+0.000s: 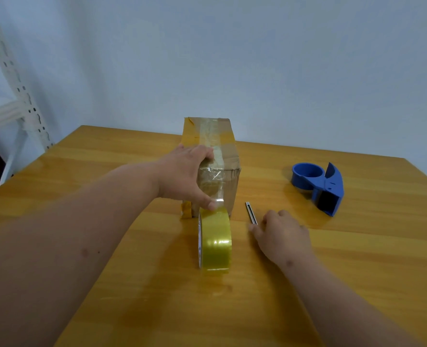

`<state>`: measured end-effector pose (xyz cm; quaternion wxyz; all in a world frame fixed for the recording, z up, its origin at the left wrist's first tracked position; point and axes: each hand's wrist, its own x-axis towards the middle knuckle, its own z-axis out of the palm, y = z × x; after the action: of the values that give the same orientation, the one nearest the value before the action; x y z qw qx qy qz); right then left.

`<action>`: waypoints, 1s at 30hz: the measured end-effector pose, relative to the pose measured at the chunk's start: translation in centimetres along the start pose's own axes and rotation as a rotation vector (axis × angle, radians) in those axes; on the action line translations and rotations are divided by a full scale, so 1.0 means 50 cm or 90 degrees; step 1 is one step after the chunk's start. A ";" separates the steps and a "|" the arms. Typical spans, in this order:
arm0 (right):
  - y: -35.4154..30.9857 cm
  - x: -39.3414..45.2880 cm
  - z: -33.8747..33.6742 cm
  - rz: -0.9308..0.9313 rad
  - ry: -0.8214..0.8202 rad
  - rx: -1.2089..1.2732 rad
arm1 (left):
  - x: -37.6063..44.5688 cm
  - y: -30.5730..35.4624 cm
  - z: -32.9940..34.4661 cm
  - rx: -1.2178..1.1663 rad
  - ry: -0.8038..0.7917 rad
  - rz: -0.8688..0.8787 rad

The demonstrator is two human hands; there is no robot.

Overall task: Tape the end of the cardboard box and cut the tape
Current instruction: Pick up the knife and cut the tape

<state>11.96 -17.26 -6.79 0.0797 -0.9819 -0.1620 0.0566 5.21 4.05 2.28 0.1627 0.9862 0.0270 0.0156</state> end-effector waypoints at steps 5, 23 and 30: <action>-0.010 0.006 0.001 -0.013 -0.014 -0.015 | -0.004 0.003 -0.004 0.005 -0.005 0.000; 0.000 -0.045 -0.138 -0.057 -0.178 0.720 | -0.028 -0.013 0.007 -0.022 -0.024 -0.021; -0.009 -0.073 -0.148 -0.206 -0.168 0.591 | -0.034 -0.012 0.008 -0.017 -0.023 -0.016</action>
<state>9.41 -19.07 0.83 0.4946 -0.7896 -0.2785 0.2330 3.48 4.39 1.69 0.1762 0.9837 0.0362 -0.0043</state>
